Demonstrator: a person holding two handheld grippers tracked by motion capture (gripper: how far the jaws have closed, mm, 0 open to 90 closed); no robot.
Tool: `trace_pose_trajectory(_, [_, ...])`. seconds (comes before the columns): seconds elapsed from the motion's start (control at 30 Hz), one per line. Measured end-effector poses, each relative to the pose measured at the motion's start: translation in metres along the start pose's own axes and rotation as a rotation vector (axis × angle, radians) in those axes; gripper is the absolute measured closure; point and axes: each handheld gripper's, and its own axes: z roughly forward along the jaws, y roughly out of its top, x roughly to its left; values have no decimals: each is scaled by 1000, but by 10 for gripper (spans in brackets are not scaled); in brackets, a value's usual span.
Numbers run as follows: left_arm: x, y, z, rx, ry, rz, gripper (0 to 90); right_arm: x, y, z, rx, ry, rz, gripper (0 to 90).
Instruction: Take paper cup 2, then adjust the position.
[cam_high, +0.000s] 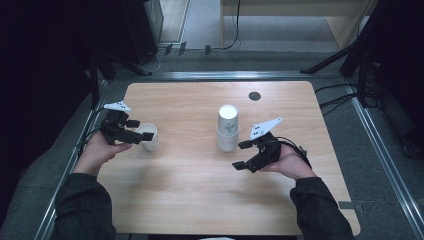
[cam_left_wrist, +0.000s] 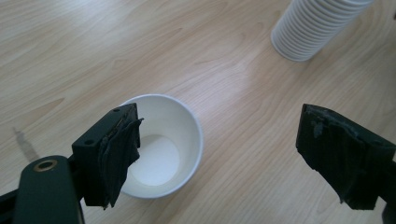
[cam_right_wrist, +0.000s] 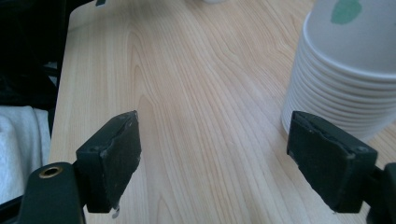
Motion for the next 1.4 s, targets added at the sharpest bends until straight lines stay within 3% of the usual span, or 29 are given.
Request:
trace_pose_trajectory(0.07, [-4,2,1,-9,-38,7,141,-1,0,-1,-3,-19,-3,172])
trace_pose_trajectory(0.1, [-6,2,2,-12,-65,0,141,-3,-1,-3,3,-59,-11,188])
trace_pose_trajectory(0.37, [-17,5,6,-5,-88,20,141,-7,-2,-12,-13,-92,2,227])
trace_pose_trajectory(0.4, [-19,6,7,-4,-89,27,145,-8,-2,-16,-27,-86,8,272])
trace_pose_trajectory(0.6, [-30,8,20,32,-109,55,147,-14,-4,-28,-35,-125,10,307])
trace_pose_trajectory(0.9, [-43,10,31,42,-148,84,147,-27,4,-37,-74,-134,26,298])
trace_pose_trajectory(1.17, [-54,11,40,51,-178,115,147,-39,20,-38,-19,-143,9,285])
trace_pose_trajectory(1.4, [-61,10,45,52,-195,124,147,-51,36,-38,6,-118,-4,272])
